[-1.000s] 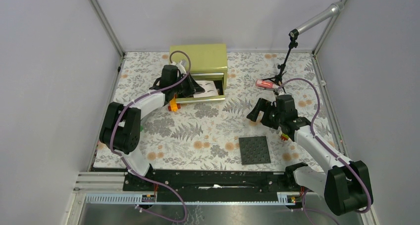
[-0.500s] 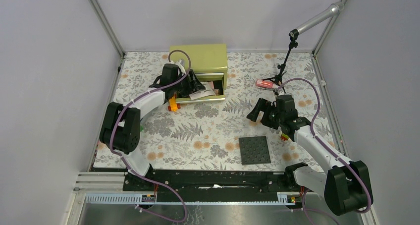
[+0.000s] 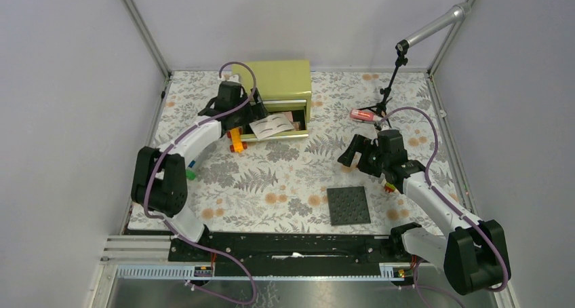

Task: Organize the makeup
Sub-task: Place the makeup in the drawer.

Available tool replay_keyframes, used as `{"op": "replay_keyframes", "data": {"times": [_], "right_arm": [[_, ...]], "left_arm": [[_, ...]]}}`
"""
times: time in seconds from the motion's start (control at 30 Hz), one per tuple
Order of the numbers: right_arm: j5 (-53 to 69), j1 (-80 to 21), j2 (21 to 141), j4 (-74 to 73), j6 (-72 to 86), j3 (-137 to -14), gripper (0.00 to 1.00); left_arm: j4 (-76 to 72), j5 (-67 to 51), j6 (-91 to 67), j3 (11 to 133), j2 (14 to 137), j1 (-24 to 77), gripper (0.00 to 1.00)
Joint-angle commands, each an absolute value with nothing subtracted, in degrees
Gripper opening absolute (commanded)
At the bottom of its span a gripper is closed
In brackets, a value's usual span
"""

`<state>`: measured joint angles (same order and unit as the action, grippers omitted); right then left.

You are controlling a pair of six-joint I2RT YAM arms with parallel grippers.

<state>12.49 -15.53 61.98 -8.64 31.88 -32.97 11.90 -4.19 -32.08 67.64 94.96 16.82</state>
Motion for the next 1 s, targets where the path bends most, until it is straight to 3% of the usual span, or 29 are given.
{"op": "replay_keyframes", "data": {"times": [0.0,0.13,0.27,0.37,0.57,0.97], "right_arm": [[11.9,-15.2,61.8,-9.1,31.0,-33.6,1.00],[12.0,-15.2,62.1,-8.8,31.0,-33.5,1.00],[12.3,-15.2,62.3,-8.0,31.3,-33.2,1.00],[12.6,-15.2,62.9,-7.4,31.6,-33.0,1.00],[13.4,-15.2,63.6,-6.3,32.2,-32.6,1.00],[13.8,-15.2,63.9,-6.2,32.4,-32.9,1.00]], "left_arm": [[13.5,5.2,-30.4,69.5,89.0,16.4,0.95],[14.7,8.0,-29.6,68.8,85.8,16.4,0.99],[15.2,2.9,-30.5,65.6,82.8,16.8,0.99],[14.6,0.3,-31.7,61.5,80.5,20.6,0.92],[14.8,6.3,-33.6,55.7,79.0,32.5,0.79],[11.3,14.0,-34.8,52.6,81.7,34.5,0.59]]}}
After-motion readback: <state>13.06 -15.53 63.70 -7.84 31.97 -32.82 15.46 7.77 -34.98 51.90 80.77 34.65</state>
